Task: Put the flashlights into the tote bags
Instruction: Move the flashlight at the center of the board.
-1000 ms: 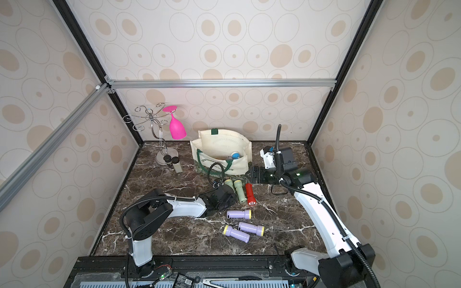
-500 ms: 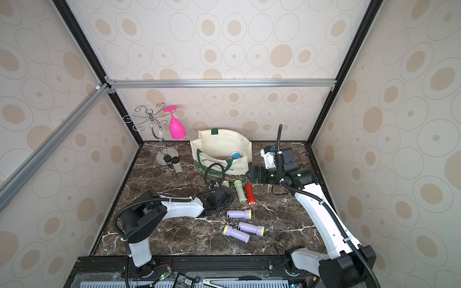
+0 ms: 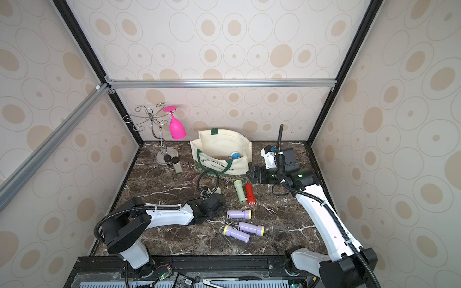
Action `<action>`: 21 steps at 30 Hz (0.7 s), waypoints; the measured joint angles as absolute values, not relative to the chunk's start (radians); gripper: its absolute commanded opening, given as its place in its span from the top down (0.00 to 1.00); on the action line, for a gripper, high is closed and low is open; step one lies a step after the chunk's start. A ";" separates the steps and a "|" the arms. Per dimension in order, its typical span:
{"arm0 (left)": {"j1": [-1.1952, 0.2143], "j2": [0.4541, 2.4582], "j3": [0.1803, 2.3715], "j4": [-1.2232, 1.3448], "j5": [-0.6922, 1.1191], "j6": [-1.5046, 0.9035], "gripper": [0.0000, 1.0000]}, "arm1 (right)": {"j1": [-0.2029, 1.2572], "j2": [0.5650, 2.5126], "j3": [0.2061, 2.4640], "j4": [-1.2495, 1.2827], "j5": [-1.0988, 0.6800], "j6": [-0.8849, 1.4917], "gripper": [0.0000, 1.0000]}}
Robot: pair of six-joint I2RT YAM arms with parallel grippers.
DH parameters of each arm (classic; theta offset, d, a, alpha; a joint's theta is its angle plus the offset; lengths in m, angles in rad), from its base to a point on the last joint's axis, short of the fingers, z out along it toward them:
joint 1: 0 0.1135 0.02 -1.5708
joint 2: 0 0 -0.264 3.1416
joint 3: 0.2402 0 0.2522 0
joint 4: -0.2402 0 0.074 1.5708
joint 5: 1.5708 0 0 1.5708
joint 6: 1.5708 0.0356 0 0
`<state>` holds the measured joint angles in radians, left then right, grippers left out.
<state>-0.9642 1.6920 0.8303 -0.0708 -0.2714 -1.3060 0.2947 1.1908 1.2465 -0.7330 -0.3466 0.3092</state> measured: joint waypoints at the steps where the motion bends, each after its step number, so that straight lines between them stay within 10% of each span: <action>1: -0.964 1.692 0.831 -0.073 -0.274 -1.306 0.75 | 0.295 1.191 1.246 -0.733 -0.349 0.310 0.10; 6: -0.965 1.694 0.834 -0.077 -0.277 -1.304 0.73 | 0.295 1.191 1.246 -0.733 -0.360 0.310 0.10; 15: -0.962 1.725 0.873 -0.077 -0.274 -1.229 0.29 | 0.295 1.191 1.249 -0.735 -0.360 0.309 0.10; 21: -0.953 1.753 0.902 -0.076 -0.271 -1.193 0.32 | 0.295 1.191 1.266 -0.739 -0.359 0.308 0.10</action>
<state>-0.9527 1.7527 0.9024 -0.0757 -0.2710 -1.1931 0.2947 1.1912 1.2659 -0.7391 -0.3592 0.3084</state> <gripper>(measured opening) 0.691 0.897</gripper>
